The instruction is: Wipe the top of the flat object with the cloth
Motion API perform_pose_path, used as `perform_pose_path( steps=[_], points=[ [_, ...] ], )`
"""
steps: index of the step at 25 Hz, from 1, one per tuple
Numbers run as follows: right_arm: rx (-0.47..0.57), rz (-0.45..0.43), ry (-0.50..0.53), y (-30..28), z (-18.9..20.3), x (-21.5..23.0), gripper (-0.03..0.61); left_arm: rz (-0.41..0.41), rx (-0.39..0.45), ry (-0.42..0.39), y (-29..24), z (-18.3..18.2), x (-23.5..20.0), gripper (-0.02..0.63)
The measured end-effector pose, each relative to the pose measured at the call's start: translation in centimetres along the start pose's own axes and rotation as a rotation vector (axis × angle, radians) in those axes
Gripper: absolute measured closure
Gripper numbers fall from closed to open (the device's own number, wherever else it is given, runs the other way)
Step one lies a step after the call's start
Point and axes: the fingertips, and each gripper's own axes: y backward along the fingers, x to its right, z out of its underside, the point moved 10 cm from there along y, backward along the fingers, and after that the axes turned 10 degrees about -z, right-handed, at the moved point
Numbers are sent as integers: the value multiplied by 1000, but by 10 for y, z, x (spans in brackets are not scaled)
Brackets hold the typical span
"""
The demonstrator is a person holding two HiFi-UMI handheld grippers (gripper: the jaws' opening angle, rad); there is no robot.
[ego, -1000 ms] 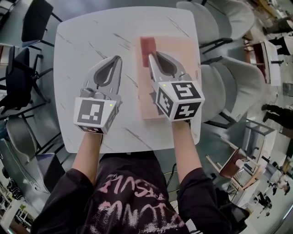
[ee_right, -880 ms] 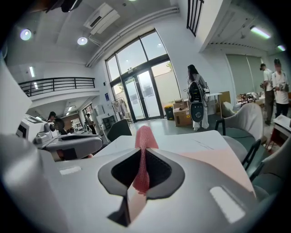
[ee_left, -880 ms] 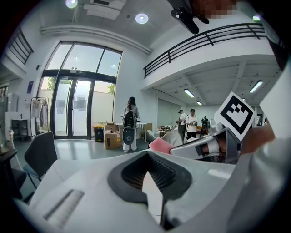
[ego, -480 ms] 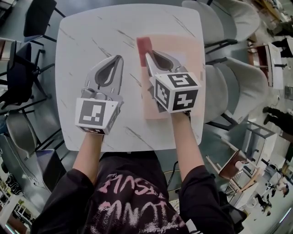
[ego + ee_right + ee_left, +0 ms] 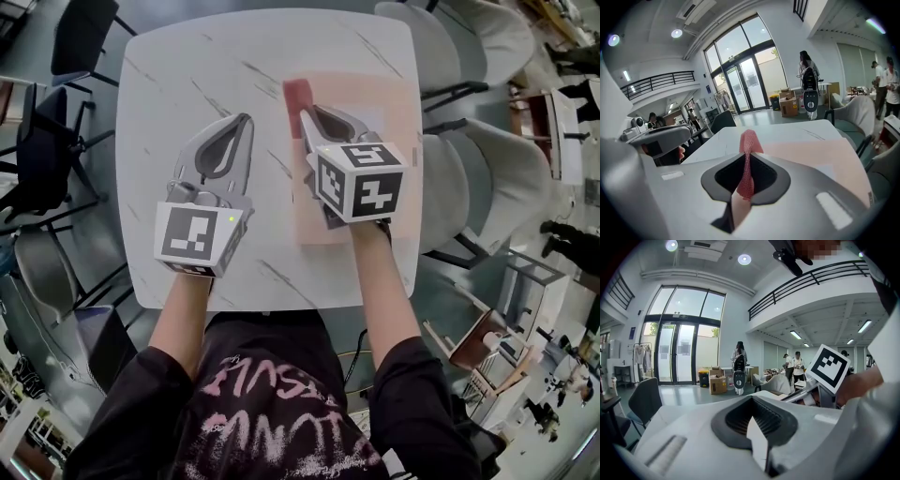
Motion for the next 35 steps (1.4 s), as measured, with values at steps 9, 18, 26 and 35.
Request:
perform_pose_path(
  steps=[9, 18, 26, 35],
  points=[
    [-36, 43, -20, 6, 3, 16, 528, 14, 0, -1, -3, -1, 5, 612],
    [-34, 99, -51, 21, 5, 39, 528, 45, 8, -17, -9, 1, 12, 612],
    [-36, 168, -73, 42, 9, 61, 528, 60, 6, -14, -14, 1, 20, 612],
    [-37, 233, -95, 63, 16, 82, 528, 86, -1, -17, -20, 1, 28, 612]
  ],
)
